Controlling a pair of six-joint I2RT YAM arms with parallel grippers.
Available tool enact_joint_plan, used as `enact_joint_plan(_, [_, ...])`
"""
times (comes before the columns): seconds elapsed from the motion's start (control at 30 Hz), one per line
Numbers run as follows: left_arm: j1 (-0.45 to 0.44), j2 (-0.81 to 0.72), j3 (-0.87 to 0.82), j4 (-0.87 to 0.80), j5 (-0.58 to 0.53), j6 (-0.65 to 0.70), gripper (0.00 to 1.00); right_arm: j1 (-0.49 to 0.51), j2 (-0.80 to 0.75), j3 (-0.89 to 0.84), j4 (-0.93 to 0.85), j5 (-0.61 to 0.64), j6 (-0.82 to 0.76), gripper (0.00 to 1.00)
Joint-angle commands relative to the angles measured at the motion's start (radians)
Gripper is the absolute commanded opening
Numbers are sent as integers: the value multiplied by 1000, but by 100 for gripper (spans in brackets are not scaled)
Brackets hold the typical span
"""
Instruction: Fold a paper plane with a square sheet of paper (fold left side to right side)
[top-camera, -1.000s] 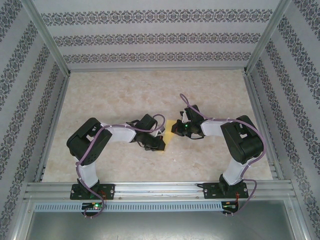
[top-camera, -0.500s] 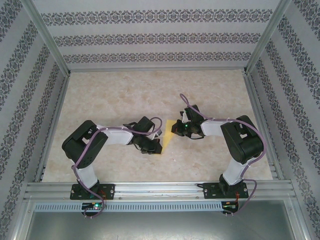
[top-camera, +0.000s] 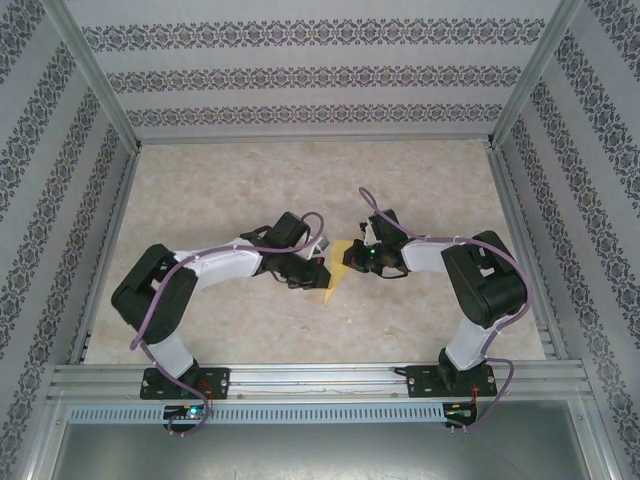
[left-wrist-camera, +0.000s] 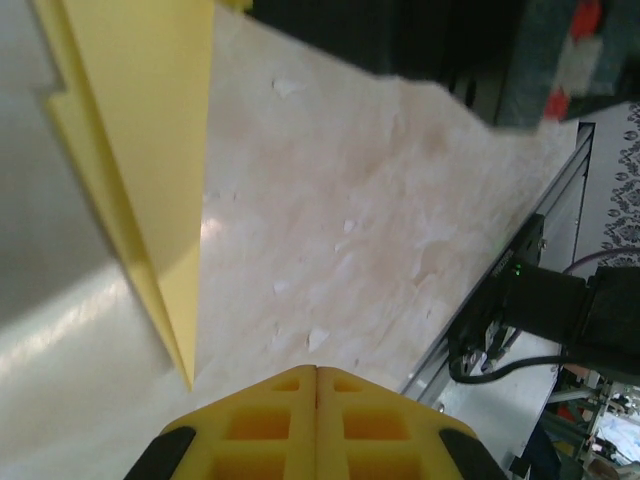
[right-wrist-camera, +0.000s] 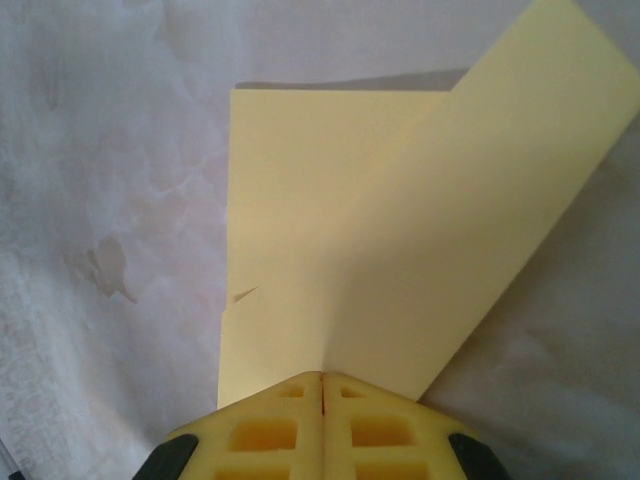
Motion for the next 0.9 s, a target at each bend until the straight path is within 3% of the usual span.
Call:
enact_joint_plan(0.0, [8,77,50,-24,-1,39,4,11,61,-42,-166,128,-24,0])
enact_joint_plan(0.27, [8,209,110,-43,-74,68,1,17,45,-20,-162,92,-18,0])
enact_joint_plan(0.53, [8,217,53,-98,-163,95,0,-8,-33,60,-157,0,-21,0])
enact_joint_plan(0.87, [8,222,30,-77,-160,87,0,-76,-18,105,-85,-83,-32,0])
